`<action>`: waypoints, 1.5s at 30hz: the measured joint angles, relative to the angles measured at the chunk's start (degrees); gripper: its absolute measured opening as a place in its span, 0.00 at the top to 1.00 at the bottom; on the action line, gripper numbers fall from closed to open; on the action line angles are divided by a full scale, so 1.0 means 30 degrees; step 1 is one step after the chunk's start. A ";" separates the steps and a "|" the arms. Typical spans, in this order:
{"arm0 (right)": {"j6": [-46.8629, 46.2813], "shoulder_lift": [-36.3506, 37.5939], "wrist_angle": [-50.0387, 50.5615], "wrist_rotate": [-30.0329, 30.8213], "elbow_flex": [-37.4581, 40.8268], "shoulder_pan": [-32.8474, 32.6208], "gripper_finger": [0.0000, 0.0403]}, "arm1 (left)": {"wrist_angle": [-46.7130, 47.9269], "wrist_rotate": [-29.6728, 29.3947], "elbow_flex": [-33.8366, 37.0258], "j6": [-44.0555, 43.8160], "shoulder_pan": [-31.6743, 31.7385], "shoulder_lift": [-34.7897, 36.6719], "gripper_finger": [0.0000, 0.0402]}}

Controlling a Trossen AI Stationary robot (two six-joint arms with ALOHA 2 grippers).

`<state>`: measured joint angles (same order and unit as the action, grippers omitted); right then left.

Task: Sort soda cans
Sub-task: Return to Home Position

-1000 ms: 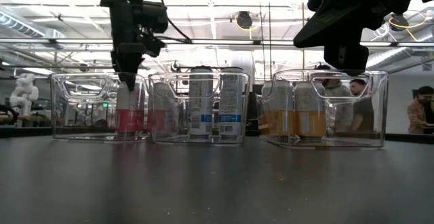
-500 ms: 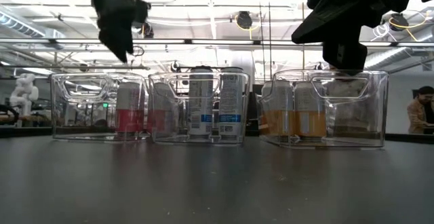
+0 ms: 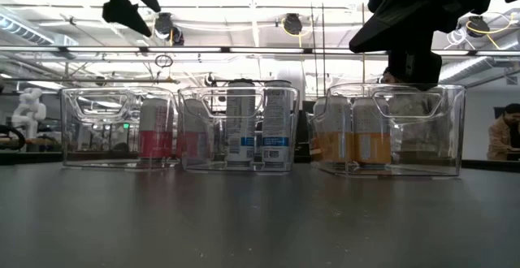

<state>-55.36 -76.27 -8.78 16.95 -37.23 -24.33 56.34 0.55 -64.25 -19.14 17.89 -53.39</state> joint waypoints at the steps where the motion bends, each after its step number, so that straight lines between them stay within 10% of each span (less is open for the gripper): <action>1: -0.0190 0.0000 -0.0006 0.0002 0.0000 0.0000 1.00 | 0.0149 -0.0166 0.0000 0.0000 0.0006 0.0068 0.08; 13: -0.0781 0.0000 0.0060 0.0408 0.0000 0.0093 1.00 | 0.0215 0.0132 0.0000 0.0571 -0.0010 -0.0042 0.14; 28: -0.0797 0.0000 0.0031 0.0401 0.0000 0.0100 1.00 | 0.0206 0.0293 0.0000 0.0856 -0.2208 0.0614 0.97; 45: 0.1824 0.0000 0.0053 0.0321 0.0000 0.0108 1.00 | -0.0142 -0.0124 0.0000 -0.3669 -0.5515 0.2843 0.97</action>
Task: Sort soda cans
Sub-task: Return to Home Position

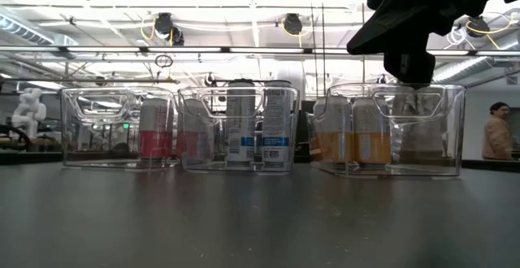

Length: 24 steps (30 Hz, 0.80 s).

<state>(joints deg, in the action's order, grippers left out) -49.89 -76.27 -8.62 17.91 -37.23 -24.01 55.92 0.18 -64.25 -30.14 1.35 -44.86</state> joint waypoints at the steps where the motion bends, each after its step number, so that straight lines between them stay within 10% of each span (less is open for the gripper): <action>1: -0.0061 0.0000 -0.0007 0.0000 0.0000 0.0007 1.00 | 0.0028 0.0063 0.0000 -0.0422 -0.0002 0.0007 0.95; 24: 0.5079 0.3117 0.3028 -0.1479 0.0000 0.0138 1.00 | -0.4344 0.0897 0.3338 0.3061 -0.2830 0.0398 0.90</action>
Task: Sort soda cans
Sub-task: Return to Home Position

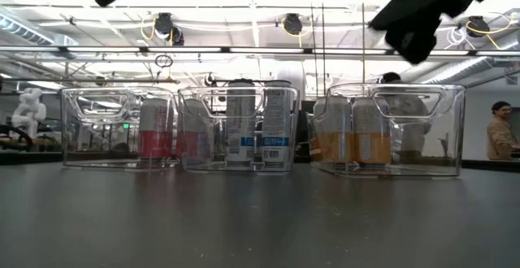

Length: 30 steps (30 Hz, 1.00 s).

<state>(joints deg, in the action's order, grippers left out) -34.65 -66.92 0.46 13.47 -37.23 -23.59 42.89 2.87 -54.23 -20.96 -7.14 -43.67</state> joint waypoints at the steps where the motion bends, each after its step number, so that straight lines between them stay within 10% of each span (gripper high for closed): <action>1: 0.0288 0.0704 0.0441 0.0005 0.0000 0.0000 1.00 | -0.1065 0.0000 0.0713 0.0459 -0.0405 0.0076 0.90; 14: 0.0983 0.7880 0.6992 0.1676 0.0000 0.0007 1.00 | -0.7803 -0.1692 0.6357 0.6143 -0.2629 0.2364 0.89; 30: 0.0933 0.8089 0.6672 0.2533 0.0000 0.0131 1.00 | -0.9679 -0.2934 1.2262 0.8117 -0.2615 0.9797 0.89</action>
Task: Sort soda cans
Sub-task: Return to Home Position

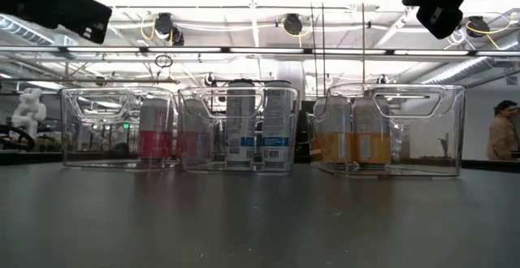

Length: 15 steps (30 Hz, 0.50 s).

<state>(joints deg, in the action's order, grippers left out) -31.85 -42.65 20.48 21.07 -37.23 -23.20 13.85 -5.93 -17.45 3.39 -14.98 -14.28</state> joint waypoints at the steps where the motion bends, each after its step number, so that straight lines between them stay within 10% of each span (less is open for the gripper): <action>1: -0.0005 0.0000 -0.0124 0.0027 0.0000 0.0000 1.00 | -0.0340 -0.0102 0.0348 0.0051 0.0043 0.0320 0.89; 15: -0.1165 -0.0036 -0.0848 0.0075 0.0000 0.0000 1.00 | -0.1707 0.0721 0.3316 0.0543 0.2291 0.4760 0.89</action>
<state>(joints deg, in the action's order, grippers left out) -35.35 -42.76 17.93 21.30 -37.23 -23.20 8.73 -3.76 -7.50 5.02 -8.11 0.01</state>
